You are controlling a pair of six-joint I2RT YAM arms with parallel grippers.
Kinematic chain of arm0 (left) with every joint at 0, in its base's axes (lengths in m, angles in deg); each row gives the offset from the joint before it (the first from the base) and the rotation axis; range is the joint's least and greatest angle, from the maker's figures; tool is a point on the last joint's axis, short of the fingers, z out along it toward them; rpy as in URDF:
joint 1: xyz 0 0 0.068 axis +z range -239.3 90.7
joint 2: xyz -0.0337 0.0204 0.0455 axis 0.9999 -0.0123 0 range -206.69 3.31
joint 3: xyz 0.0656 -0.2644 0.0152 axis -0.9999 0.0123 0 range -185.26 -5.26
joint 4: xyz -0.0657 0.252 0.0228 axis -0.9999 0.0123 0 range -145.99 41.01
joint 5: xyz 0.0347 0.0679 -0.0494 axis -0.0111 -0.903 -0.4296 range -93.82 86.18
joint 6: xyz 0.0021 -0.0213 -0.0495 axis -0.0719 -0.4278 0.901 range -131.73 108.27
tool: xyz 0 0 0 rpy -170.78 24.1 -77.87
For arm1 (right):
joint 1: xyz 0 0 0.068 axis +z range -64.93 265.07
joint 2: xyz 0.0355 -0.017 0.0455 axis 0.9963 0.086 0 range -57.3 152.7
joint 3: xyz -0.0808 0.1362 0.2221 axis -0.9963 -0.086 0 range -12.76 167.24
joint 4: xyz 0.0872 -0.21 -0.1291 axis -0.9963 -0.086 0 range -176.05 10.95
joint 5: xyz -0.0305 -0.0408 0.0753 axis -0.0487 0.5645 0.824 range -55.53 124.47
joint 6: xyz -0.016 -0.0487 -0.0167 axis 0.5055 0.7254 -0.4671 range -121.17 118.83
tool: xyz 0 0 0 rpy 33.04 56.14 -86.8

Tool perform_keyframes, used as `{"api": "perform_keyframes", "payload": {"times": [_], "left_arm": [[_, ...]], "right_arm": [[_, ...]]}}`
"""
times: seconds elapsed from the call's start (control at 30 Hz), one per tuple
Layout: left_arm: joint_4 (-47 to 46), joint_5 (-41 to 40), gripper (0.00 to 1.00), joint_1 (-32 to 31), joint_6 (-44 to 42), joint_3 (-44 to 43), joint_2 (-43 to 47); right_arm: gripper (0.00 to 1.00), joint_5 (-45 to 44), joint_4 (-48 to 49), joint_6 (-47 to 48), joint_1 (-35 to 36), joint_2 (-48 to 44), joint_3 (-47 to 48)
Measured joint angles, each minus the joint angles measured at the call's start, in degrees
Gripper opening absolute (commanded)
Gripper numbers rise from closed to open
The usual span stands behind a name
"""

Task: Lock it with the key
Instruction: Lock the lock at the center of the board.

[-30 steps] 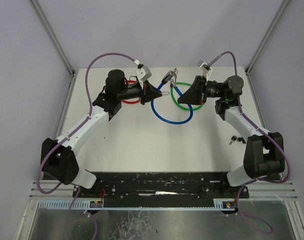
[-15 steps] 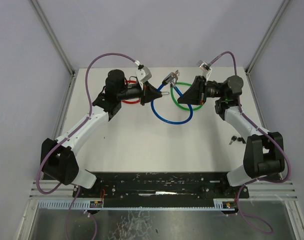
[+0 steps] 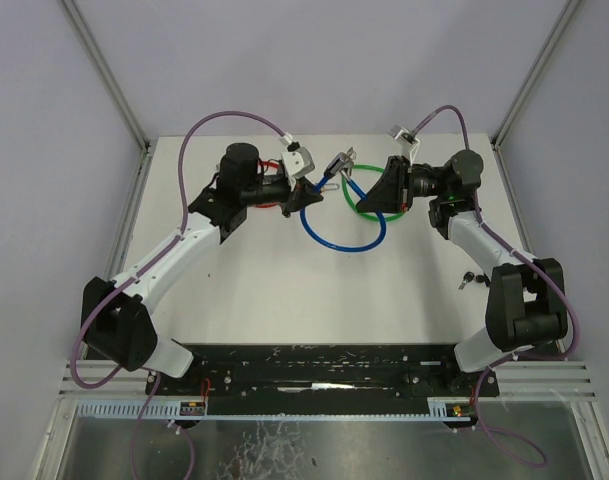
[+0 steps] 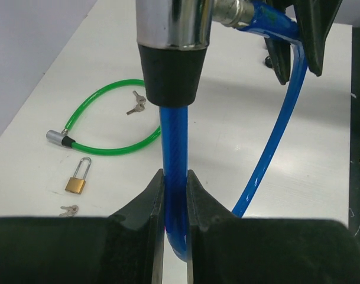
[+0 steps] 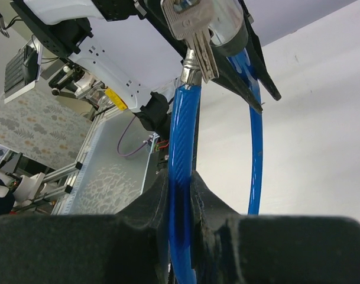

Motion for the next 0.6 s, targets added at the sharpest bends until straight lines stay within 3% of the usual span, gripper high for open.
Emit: {"api": "perform_keyframes", "payload": {"times": [0.6], "left_arm": [[7.2,-1.2,0.0,-0.7,-8.1,-3.5,1.4]], "right_arm": [[0.0,2.1,-6.1,-1.5,0.0,0.8,2.1]]}}
